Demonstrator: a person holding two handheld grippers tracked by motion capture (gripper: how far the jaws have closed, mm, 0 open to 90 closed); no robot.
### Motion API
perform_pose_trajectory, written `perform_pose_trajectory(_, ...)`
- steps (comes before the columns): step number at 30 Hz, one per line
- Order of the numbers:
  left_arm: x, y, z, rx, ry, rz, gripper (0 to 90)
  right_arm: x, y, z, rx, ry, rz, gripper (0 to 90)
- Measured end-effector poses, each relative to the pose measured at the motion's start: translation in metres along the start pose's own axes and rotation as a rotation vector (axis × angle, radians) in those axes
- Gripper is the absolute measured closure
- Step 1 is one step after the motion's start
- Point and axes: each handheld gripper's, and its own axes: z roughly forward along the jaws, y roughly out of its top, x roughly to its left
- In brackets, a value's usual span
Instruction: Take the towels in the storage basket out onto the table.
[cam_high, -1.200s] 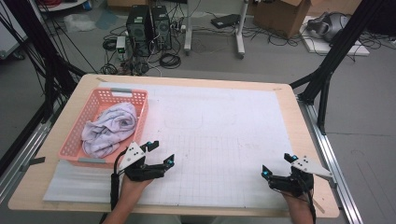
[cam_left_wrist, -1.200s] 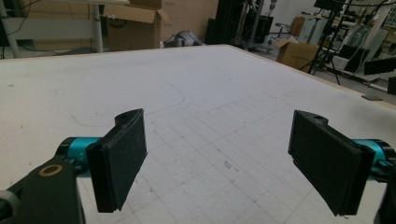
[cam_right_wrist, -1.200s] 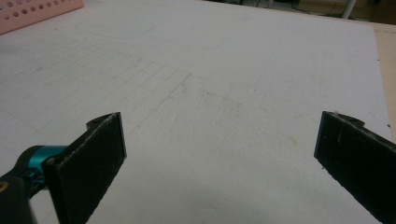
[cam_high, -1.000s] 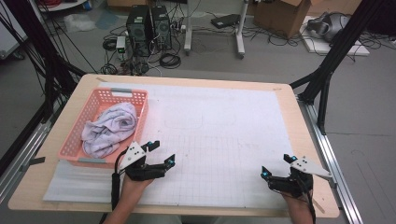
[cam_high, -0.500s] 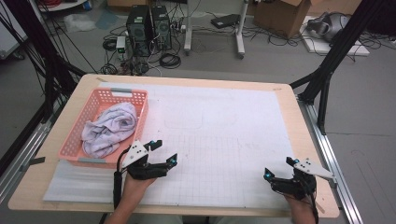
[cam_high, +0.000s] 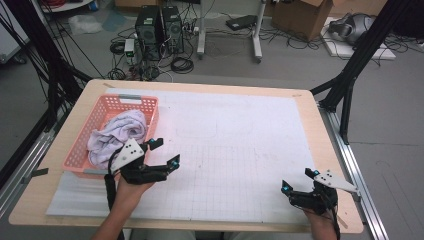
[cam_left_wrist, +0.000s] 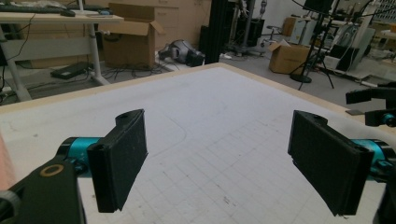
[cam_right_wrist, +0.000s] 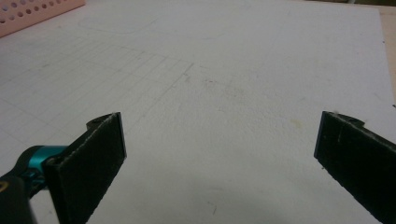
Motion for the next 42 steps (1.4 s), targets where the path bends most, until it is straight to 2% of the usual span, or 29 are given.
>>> perform_pose_trajectory(3, 0.015, 0.017, -0.009, -0.011, 0.022, -0.001, 19.7, 0.001, 0.001, 0.001, 0.002, 0.001, -0.003, 0.9)
perform_pose_trajectory(4, 0.015, 0.017, -0.009, -0.011, 0.022, -0.001, 19.7, 0.001, 0.001, 0.001, 0.002, 0.001, -0.003, 0.9)
perform_pose_trajectory(6, 0.023, 0.024, -0.012, -0.014, 0.036, 0.004, 19.7, 0.002, 0.001, 0.002, 0.006, 0.005, -0.009, 0.9)
perform_pose_trajectory(11, 0.049, 0.038, -0.021, -0.018, 0.086, -0.010, 19.7, 0.003, 0.001, 0.003, 0.008, 0.009, -0.015, 0.8)
perform_pose_trajectory(17, 0.086, 0.046, -0.026, 0.025, 0.171, -0.011, 19.7, 0.002, 0.001, 0.005, 0.014, 0.009, -0.017, 0.9)
perform_pose_trajectory(20, 0.103, 0.044, -0.026, 0.074, 0.213, -0.005, 19.7, 0.003, 0.001, 0.006, 0.016, 0.010, -0.018, 0.9)
perform_pose_trajectory(23, 0.122, 0.038, -0.024, 0.149, 0.256, -0.005, 19.7, 0.003, 0.000, 0.007, 0.020, 0.011, -0.021, 0.9)
perform_pose_trajectory(27, 0.138, 0.028, -0.021, 0.258, 0.308, 0.003, 19.8, 0.003, 0.000, 0.007, 0.024, 0.011, -0.023, 0.9)
perform_pose_trajectory(31, 0.148, 0.018, -0.016, 0.339, 0.332, 0.005, 19.8, 0.003, 0.000, 0.007, 0.030, 0.009, -0.026, 0.9)
perform_pose_trajectory(35, 0.157, 0.008, -0.011, 0.443, 0.347, -0.001, 19.9, 0.002, 0.000, 0.007, 0.030, 0.009, -0.027, 0.8)
perform_pose_trajectory(38, 0.161, 0.001, -0.007, 0.524, 0.384, 0.004, 20.7, 0.002, 0.000, 0.007, 0.030, 0.007, -0.027, 0.9)
perform_pose_trajectory(42, 0.164, -0.009, -0.001, 0.625, 0.404, 0.033, 20.0, 0.002, -0.001, 0.007, 0.033, 0.009, -0.025, 0.9)
